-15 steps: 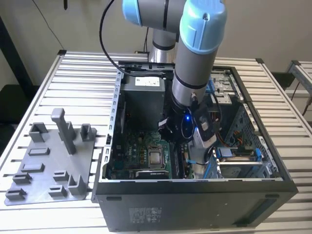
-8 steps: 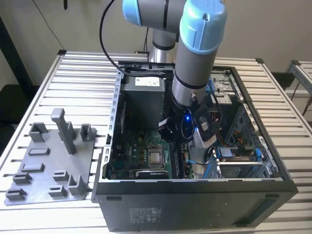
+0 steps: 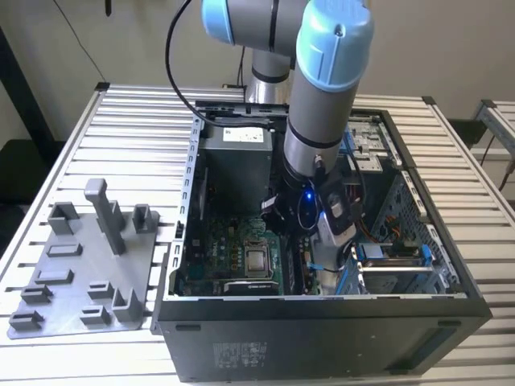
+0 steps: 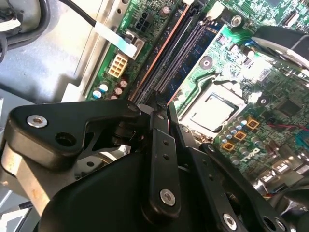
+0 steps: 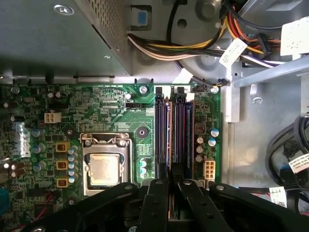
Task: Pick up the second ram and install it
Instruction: 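Insert the second ram into the second slot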
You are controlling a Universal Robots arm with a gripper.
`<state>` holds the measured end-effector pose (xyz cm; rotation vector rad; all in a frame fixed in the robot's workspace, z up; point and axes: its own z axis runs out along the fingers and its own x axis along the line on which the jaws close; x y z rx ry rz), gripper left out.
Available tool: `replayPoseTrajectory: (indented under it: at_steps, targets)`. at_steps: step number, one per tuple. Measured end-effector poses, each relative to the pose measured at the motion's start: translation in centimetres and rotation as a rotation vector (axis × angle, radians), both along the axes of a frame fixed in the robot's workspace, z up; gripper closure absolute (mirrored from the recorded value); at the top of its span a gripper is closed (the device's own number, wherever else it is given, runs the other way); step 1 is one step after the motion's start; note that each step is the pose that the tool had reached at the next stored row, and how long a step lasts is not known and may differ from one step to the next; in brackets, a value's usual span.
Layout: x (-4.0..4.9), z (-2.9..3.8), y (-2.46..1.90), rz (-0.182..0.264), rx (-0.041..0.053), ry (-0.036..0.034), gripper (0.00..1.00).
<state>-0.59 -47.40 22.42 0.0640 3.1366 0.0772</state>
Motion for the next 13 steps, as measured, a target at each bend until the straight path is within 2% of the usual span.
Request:
replayPoseTrajectory:
  at_steps: [7,13]
  targets:
    - [-0.02,-0.44,0.04,0.000,-0.0002,0.0000,0.86]
    - [-0.14,-0.50,0.11,0.000,-0.0002,0.0000,0.86]
